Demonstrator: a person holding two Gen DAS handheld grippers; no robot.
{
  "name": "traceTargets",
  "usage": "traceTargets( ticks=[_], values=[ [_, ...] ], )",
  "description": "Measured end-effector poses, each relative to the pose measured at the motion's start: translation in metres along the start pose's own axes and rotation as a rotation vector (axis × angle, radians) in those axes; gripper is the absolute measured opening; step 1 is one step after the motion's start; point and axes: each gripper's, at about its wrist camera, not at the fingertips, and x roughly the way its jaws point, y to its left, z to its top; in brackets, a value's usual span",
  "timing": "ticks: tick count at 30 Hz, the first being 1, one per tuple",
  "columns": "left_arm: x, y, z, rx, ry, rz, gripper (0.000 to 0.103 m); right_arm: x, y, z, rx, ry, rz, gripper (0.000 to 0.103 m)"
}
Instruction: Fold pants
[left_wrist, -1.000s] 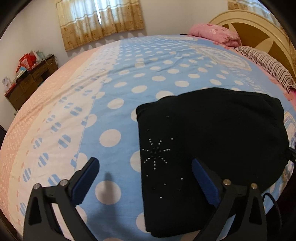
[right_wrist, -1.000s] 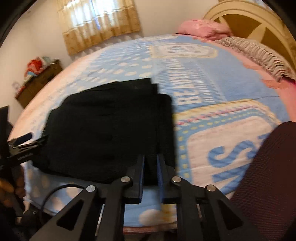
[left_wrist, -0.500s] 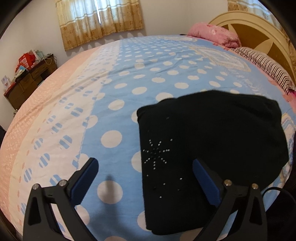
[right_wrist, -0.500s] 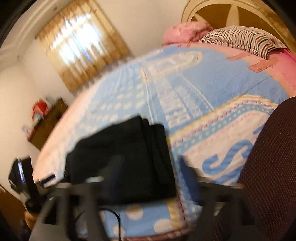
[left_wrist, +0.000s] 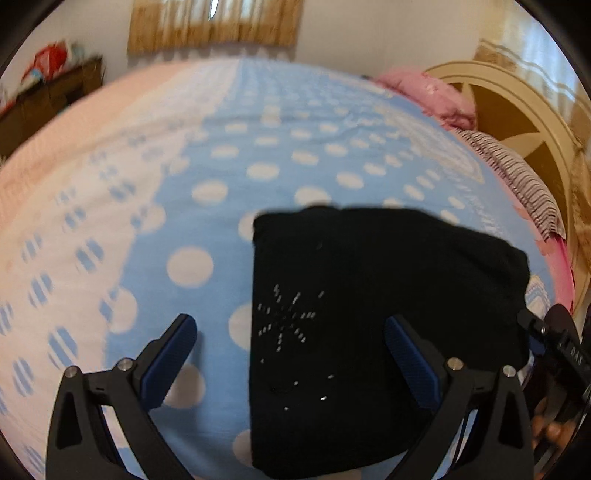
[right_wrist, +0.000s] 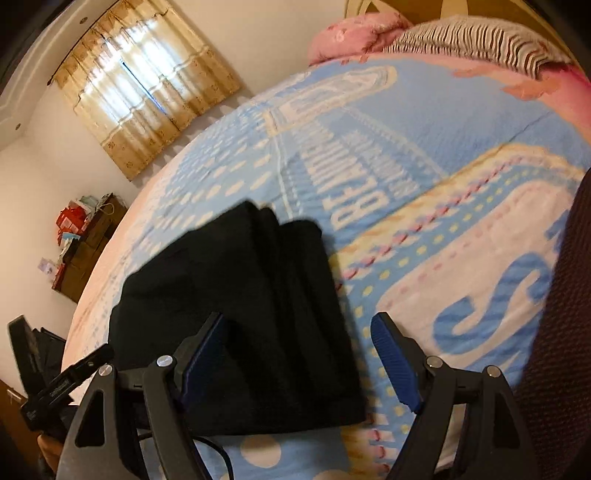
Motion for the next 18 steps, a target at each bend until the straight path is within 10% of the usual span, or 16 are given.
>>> traceTargets(
  ticks=[13, 18],
  values=[
    [0.004, -0.008, -0.007, 0.011, -0.003, 0.063, 0.103, 0.010, 0.027, -0.018, -0.150, 0.031, -0.002, 0.080],
    [0.004, -0.014, -0.008, 0.026, -0.018, 0.074, 0.092, 0.008, 0.035, -0.023, -0.188, 0.021, -0.010, 0.047]
  ],
)
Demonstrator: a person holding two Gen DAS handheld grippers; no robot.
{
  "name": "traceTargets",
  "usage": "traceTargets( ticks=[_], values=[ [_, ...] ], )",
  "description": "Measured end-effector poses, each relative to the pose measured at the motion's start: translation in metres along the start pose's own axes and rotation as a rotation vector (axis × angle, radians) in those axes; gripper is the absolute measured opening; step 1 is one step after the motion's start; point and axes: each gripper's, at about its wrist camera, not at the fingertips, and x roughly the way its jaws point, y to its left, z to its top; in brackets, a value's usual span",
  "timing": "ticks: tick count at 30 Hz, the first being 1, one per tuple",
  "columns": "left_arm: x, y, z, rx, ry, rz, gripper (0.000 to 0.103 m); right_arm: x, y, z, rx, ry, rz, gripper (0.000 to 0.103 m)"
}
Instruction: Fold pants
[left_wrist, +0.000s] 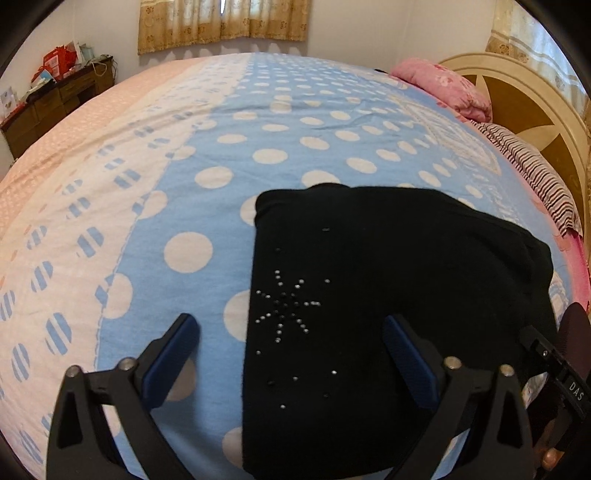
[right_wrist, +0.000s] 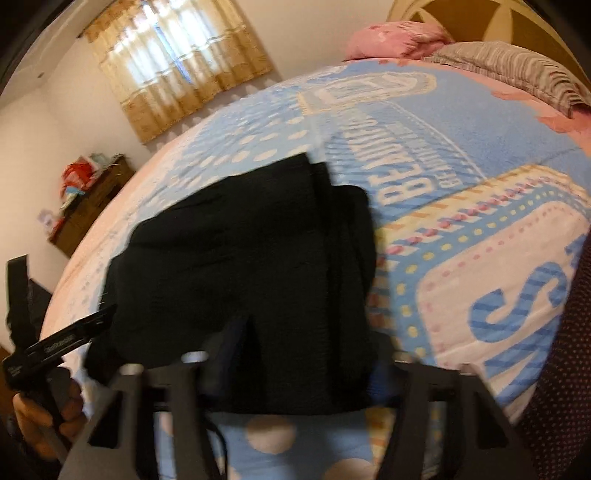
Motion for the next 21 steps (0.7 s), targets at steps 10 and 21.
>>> traceTargets(
  ticks=[10, 21],
  values=[
    [-0.007, -0.025, 0.007, 0.071, -0.008, -0.004, 0.022, -0.003, 0.007, -0.004, -0.027, -0.027, -0.034, 0.045],
    [-0.013, -0.034, 0.004, 0.136, -0.032, 0.055, 0.017, -0.009, 0.033, -0.013, -0.179, -0.088, -0.176, 0.036]
  ],
)
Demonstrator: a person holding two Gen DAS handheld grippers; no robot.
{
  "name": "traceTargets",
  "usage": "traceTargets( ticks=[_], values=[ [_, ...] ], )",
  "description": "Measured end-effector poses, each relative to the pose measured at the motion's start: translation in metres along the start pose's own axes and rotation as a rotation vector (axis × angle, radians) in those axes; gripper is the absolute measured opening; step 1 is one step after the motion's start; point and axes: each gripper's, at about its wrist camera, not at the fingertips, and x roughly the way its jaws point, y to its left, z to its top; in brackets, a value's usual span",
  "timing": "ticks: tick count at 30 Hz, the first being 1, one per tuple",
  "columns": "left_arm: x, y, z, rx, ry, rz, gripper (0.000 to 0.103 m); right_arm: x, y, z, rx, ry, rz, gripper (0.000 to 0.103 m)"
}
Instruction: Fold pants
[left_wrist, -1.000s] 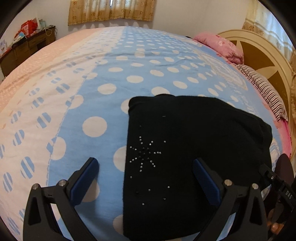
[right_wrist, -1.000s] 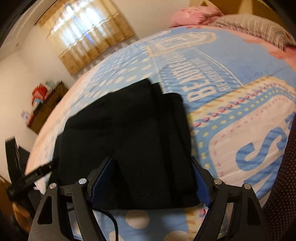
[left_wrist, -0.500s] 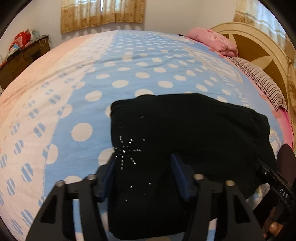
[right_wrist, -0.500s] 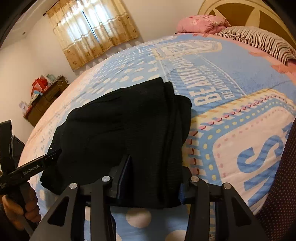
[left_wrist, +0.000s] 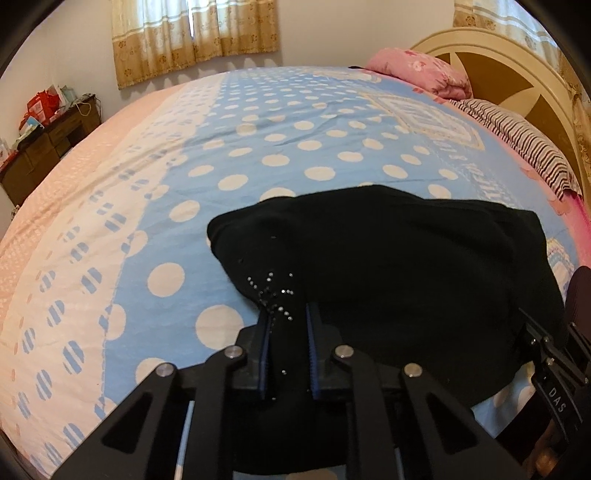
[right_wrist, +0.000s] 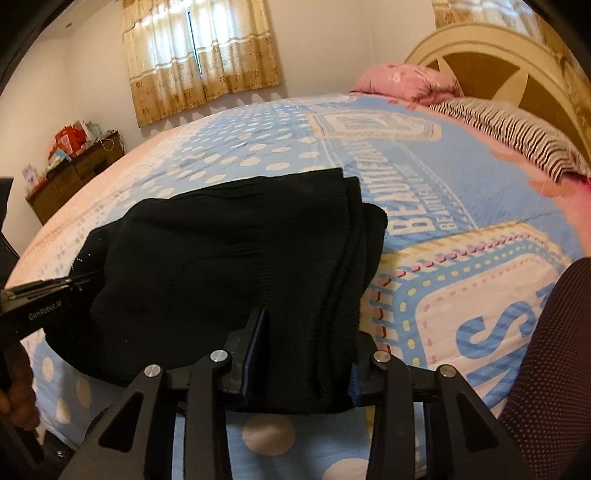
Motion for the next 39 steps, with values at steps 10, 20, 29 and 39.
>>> traceTargets(
  ticks=[10, 20, 29, 39],
  values=[
    [-0.011, -0.005, 0.001, 0.028, -0.032, 0.032, 0.016, -0.011, 0.005, 0.003, -0.036, -0.054, -0.003, 0.028],
    [-0.021, -0.004, 0.002, 0.033, -0.058, 0.025, 0.015, -0.018, 0.012, 0.002, -0.072, -0.096, -0.034, 0.028],
    [-0.031, 0.009, 0.009, 0.012, -0.092, 0.034, 0.014, -0.033, 0.023, 0.008, -0.078, -0.141, 0.010, 0.027],
    [-0.058, 0.094, 0.028, -0.120, -0.177, 0.104, 0.014, -0.044, 0.103, 0.062, -0.186, -0.221, 0.151, 0.027]
  ],
)
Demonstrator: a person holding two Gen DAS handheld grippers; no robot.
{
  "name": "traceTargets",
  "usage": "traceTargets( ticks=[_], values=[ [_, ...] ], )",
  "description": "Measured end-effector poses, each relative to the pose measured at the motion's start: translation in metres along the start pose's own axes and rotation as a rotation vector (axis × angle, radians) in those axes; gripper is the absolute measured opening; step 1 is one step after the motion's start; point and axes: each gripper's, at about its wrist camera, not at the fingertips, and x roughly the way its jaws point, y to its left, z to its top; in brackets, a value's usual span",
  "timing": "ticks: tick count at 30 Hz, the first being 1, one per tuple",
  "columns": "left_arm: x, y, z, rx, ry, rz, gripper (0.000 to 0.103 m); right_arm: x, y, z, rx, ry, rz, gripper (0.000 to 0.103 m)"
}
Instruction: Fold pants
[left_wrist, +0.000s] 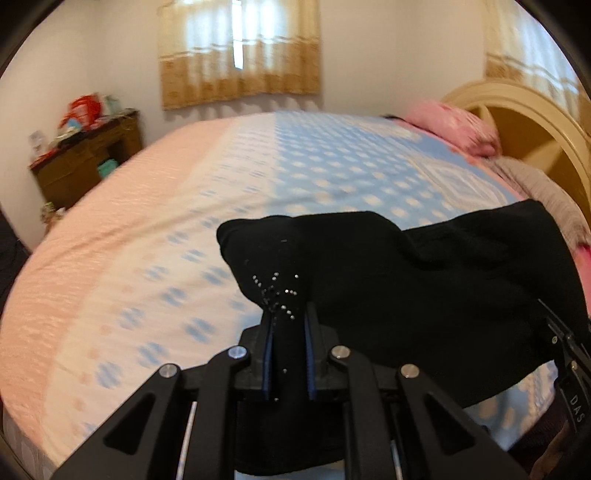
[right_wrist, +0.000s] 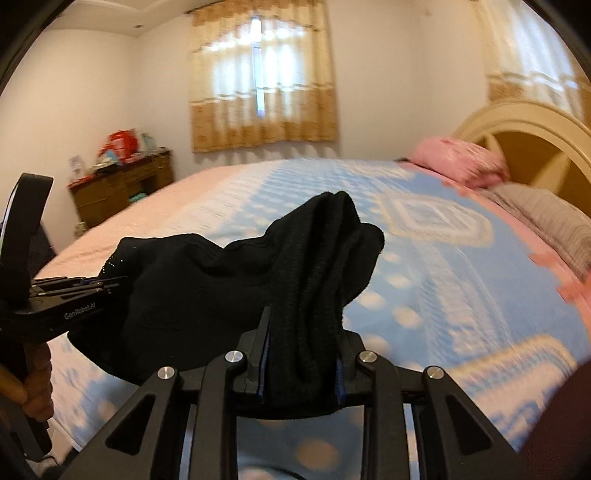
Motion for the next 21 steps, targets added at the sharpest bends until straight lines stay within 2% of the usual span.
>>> traceTargets(
  ticks=[4, 7, 11, 14, 17, 19, 20, 21],
  values=[
    [-0.003, 0.070, 0.013, -0.074, -0.034, 0.121, 0.014, 0.029, 0.055, 0.029, -0.048, -0.010, 0.126, 0.027],
    [-0.003, 0.127, 0.021, -0.129, -0.048, 0.230, 0.014, 0.062, 0.112, 0.049, -0.086, -0.005, 0.241, 0.027],
    [0.006, 0.197, 0.025, -0.182, -0.055, 0.371, 0.014, 0.117, 0.181, 0.064, -0.092, 0.043, 0.382, 0.027],
    [0.030, 0.239, 0.019, -0.220, -0.013, 0.438, 0.014, 0.160, 0.223, 0.061, -0.097, 0.111, 0.448, 0.027],
    [0.064, 0.264, 0.004, -0.269, 0.076, 0.444, 0.014, 0.202, 0.252, 0.046, -0.127, 0.201, 0.463, 0.027],
    [0.081, 0.277, -0.008, -0.312, 0.123, 0.436, 0.019, 0.222, 0.266, 0.033, -0.178, 0.253, 0.429, 0.028],
    [0.085, 0.278, -0.012, -0.327, 0.133, 0.431, 0.026, 0.227, 0.267, 0.029, -0.189, 0.258, 0.424, 0.031],
    [0.089, 0.282, -0.017, -0.348, 0.140, 0.435, 0.040, 0.229, 0.264, 0.029, -0.189, 0.253, 0.428, 0.033]
  ],
)
